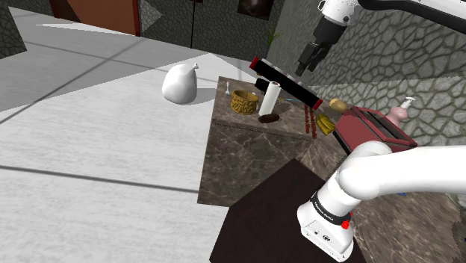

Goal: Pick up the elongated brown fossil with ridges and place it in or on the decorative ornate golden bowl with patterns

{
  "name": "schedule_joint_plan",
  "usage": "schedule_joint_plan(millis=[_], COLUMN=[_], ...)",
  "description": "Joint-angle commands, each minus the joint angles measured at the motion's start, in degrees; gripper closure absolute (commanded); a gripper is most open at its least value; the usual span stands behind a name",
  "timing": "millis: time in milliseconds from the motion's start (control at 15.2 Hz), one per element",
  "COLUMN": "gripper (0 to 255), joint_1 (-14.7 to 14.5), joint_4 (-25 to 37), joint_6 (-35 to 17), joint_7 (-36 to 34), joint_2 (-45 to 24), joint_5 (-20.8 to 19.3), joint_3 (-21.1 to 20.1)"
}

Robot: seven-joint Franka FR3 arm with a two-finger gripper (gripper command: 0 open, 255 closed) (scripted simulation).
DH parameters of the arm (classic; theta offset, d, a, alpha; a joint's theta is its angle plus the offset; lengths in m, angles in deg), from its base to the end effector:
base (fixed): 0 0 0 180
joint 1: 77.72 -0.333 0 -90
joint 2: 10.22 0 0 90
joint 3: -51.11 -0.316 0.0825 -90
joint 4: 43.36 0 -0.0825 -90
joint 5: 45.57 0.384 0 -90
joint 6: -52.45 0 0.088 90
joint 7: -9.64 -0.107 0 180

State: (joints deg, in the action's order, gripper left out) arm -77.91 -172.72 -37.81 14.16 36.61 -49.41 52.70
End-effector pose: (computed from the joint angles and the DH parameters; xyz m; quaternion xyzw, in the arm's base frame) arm 0.2974 -0.0182 0.6469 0.9970 0.0287 0.0661 0.0265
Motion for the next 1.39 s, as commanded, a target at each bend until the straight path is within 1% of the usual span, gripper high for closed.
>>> schedule_joint_plan(millis=[0,330,660,1056,1320], gripper=[0,0,0,0,0], joint_1=[0.0,-1.7,-3.2,-5.5,-8.1], joint_4=[0.0,-7.6,-12.8,-15.7,-15.6], joint_6=[0.0,-7.1,-14.9,-25.2,-32.5], joint_7=[0.0,12.0,24.0,38.6,48.6], joint_2=[0.0,0.5,-1.9,-9.0,-16.1], joint_5=[0.0,-4.0,-8.1,-12.2,-13.4], joint_3=[0.0,6.4,13.4,22.4,28.9])
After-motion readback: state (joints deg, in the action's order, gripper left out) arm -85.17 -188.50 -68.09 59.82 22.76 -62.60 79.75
